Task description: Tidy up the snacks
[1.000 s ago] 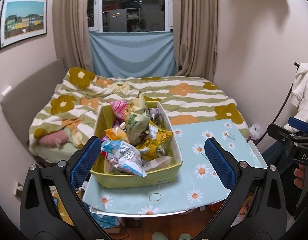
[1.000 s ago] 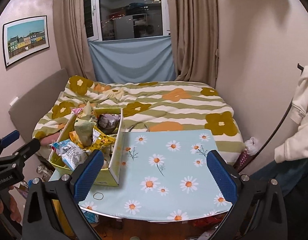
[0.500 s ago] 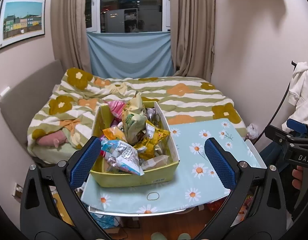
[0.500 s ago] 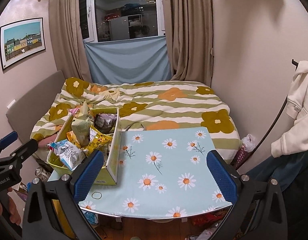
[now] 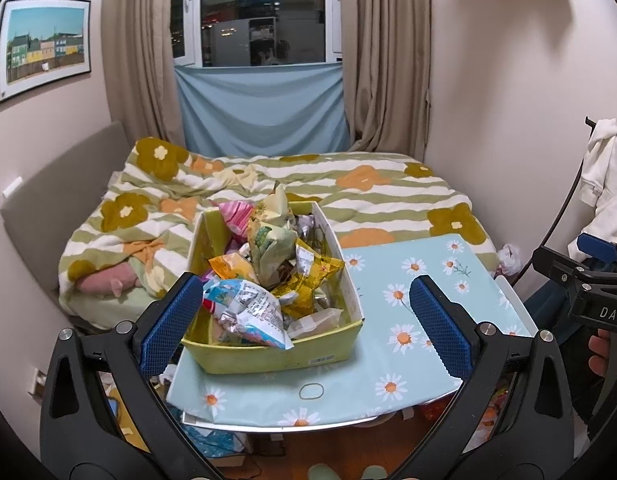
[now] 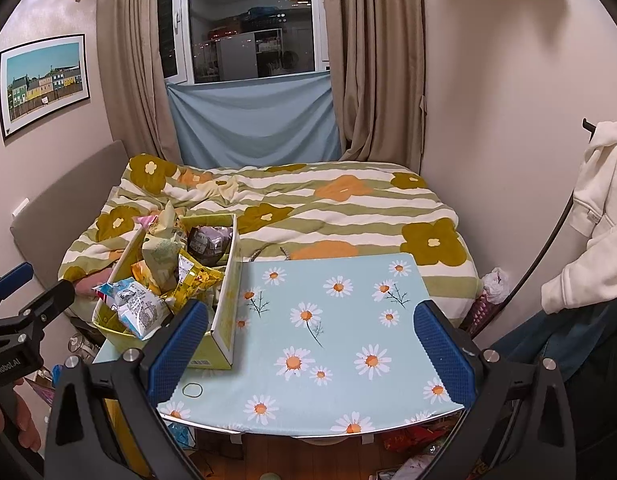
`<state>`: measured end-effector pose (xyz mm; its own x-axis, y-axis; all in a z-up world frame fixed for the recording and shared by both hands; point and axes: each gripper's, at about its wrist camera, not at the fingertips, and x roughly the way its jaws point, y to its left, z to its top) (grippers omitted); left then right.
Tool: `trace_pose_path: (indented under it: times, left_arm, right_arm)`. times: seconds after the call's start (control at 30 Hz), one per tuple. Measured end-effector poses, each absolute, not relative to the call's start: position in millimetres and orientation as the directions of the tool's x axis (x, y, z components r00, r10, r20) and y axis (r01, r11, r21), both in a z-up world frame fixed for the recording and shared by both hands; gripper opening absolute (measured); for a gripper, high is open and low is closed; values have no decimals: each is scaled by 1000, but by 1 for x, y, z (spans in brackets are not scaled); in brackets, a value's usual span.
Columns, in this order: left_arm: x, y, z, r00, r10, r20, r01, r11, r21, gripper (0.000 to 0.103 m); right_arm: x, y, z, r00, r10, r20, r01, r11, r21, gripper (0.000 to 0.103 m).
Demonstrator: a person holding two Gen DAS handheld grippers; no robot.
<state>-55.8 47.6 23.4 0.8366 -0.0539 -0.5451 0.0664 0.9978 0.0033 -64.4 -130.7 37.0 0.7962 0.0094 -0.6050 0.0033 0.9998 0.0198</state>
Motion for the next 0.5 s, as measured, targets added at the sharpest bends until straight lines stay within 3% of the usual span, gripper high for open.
trace_pose_path:
  times: [0.5]
  left_arm:
    - [-55,54,20,831,-53,-554,72,997,12,103]
  right_arm:
    - [-64,-132,37,793,7,-609,6,1000,19,102]
